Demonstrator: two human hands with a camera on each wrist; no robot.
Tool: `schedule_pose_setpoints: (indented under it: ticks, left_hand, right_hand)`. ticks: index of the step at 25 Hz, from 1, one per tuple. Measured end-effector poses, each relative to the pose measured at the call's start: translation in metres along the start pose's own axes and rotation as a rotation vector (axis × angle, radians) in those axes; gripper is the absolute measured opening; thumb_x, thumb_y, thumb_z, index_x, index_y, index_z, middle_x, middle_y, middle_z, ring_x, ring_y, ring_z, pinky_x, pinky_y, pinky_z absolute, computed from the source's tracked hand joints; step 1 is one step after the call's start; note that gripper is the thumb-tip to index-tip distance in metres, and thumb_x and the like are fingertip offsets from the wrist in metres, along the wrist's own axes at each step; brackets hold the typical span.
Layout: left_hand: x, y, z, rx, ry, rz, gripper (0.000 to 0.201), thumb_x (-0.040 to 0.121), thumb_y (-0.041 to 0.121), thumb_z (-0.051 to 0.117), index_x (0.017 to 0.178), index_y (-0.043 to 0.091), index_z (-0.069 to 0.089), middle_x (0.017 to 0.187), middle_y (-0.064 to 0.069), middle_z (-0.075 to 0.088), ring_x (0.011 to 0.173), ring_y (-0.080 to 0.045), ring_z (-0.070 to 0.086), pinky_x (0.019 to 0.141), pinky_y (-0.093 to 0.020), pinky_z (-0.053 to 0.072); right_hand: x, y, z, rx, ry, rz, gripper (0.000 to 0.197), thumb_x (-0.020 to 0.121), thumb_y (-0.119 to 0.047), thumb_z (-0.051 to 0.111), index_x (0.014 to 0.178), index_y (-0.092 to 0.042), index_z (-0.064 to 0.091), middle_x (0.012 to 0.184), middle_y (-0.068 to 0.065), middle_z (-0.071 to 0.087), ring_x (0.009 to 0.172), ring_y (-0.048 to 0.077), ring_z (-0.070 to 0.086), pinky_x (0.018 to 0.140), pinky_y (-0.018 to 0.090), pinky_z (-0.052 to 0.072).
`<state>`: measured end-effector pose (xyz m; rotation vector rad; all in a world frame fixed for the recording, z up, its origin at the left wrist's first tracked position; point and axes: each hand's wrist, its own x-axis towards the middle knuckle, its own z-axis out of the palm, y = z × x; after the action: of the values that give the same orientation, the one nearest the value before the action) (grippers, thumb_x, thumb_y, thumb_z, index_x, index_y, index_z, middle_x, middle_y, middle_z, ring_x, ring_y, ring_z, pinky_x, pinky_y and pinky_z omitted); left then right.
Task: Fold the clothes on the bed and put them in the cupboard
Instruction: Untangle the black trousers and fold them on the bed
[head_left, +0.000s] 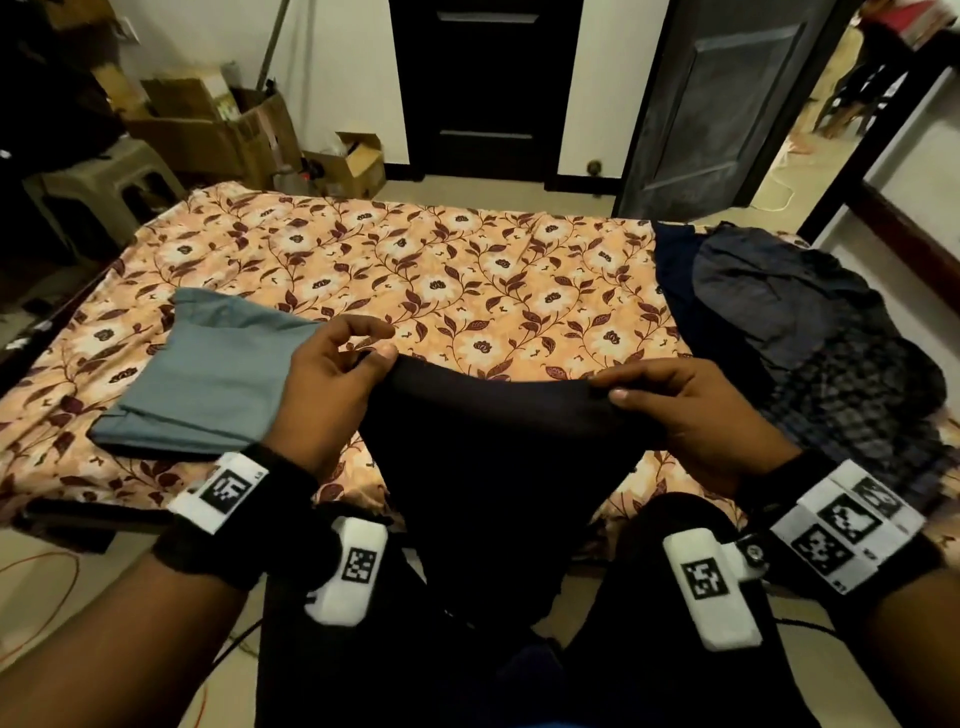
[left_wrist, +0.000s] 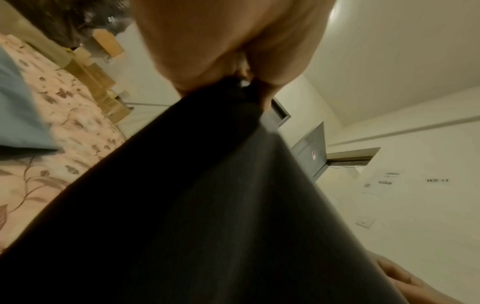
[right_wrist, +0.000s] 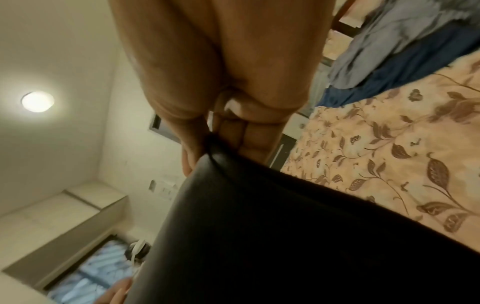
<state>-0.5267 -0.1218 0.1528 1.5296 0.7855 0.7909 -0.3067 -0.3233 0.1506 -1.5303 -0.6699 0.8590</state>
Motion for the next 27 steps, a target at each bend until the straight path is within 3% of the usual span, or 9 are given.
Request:
schedule_pose_setpoints:
  ticks: [4, 6, 9, 11, 14, 17, 19, 22, 27]
  left_hand:
    - [0.059, 0.040, -0.016, 0.163, -0.258, -0.240, 0.008, 0.092, 0.004, 0.059, 0.095, 0.007, 0.066, 0.082, -0.010, 0.069, 0.070, -0.018, 0.064, 0.060, -0.026, 0.056]
    - [0.113, 0.064, -0.013, 0.292, -0.282, -0.269, 0.006, 0.092, 0.005, 0.060, 0.094, 0.008, 0.066, 0.084, -0.008, 0.067, 0.075, -0.018, 0.062, 0.065, -0.031, 0.056]
    - [0.200, 0.101, 0.002, 0.409, -0.047, 0.015, 0.013, 0.089, 0.008, 0.065, 0.083, 0.019, 0.065, 0.077, -0.004, 0.061, 0.066, -0.014, 0.056, 0.055, -0.022, 0.049]
    - [0.256, 0.157, 0.011, 0.406, 0.150, 0.273, 0.007, 0.084, 0.015, 0.068, 0.083, 0.022, 0.071, 0.080, -0.008, 0.069, 0.073, -0.021, 0.065, 0.068, -0.025, 0.053]
    - [0.315, 0.244, 0.002, 0.315, 0.305, 0.431, 0.008, 0.084, 0.018, 0.070, 0.087, 0.017, 0.077, 0.089, -0.010, 0.074, 0.088, -0.027, 0.070, 0.084, -0.036, 0.056]
    - [0.318, 0.288, -0.006, 0.209, 0.296, 0.452, 0.008, 0.088, 0.011, 0.068, 0.091, 0.009, 0.075, 0.068, -0.009, 0.065, 0.059, -0.024, 0.062, 0.054, -0.024, 0.049]
    - [0.302, 0.284, -0.006, 0.157, 0.263, 0.394, 0.008, 0.091, 0.008, 0.064, 0.095, 0.006, 0.071, 0.066, -0.010, 0.059, 0.043, -0.018, 0.052, 0.036, -0.016, 0.037]
    - [0.269, 0.218, -0.005, 0.214, 0.191, 0.306, 0.002, 0.091, 0.009, 0.065, 0.092, 0.011, 0.067, 0.067, -0.010, 0.061, 0.036, -0.014, 0.054, 0.035, -0.019, 0.041]
    - [0.184, -0.014, 0.016, 0.408, -0.007, -0.196, 0.013, 0.091, 0.005, 0.064, 0.103, 0.002, 0.067, 0.062, -0.012, 0.057, 0.043, -0.024, 0.053, 0.043, -0.027, 0.046]
  right_hand:
    - [0.042, -0.037, -0.003, 0.013, 0.009, 0.019, 0.019, 0.091, 0.003, 0.054, 0.098, -0.003, 0.070, 0.100, 0.011, 0.072, 0.090, 0.022, 0.069, 0.078, 0.034, 0.057]
    - [0.100, -0.068, -0.002, -0.123, 0.024, 0.064, 0.017, 0.091, 0.002, 0.056, 0.098, -0.005, 0.070, 0.105, 0.010, 0.069, 0.093, 0.023, 0.066, 0.077, 0.030, 0.058]
    - [0.196, -0.134, 0.003, -0.417, 0.103, -0.070, 0.018, 0.088, 0.003, 0.060, 0.096, -0.009, 0.071, 0.079, -0.006, 0.067, 0.067, 0.002, 0.058, 0.071, 0.016, 0.049]
    - [0.243, -0.213, 0.000, -0.406, 0.257, -0.280, 0.018, 0.085, 0.005, 0.061, 0.094, -0.005, 0.073, 0.065, -0.008, 0.062, 0.059, 0.001, 0.054, 0.069, 0.012, 0.047]
    - [0.266, -0.321, 0.004, -0.333, 0.385, -0.533, 0.022, 0.087, 0.003, 0.060, 0.104, -0.003, 0.072, 0.080, 0.001, 0.064, 0.073, 0.009, 0.057, 0.055, 0.001, 0.040]
    - [0.265, -0.352, 0.004, -0.289, 0.392, -0.621, 0.019, 0.088, -0.001, 0.060, 0.103, -0.005, 0.072, 0.075, -0.001, 0.063, 0.059, 0.001, 0.057, 0.051, 0.006, 0.042]
    - [0.262, -0.341, 0.000, -0.241, 0.375, -0.594, 0.017, 0.090, -0.004, 0.060, 0.099, -0.012, 0.071, 0.068, -0.001, 0.058, 0.046, 0.000, 0.052, 0.041, 0.014, 0.039]
    - [0.259, -0.264, -0.002, -0.218, 0.366, -0.414, 0.013, 0.089, -0.009, 0.062, 0.095, -0.019, 0.068, 0.073, 0.001, 0.058, 0.057, 0.013, 0.049, 0.047, 0.022, 0.038]
    - [0.212, -0.003, 0.001, -0.313, 0.361, 0.126, 0.020, 0.082, 0.001, 0.067, 0.086, -0.017, 0.059, 0.090, 0.013, 0.062, 0.077, 0.029, 0.060, 0.052, 0.030, 0.048]
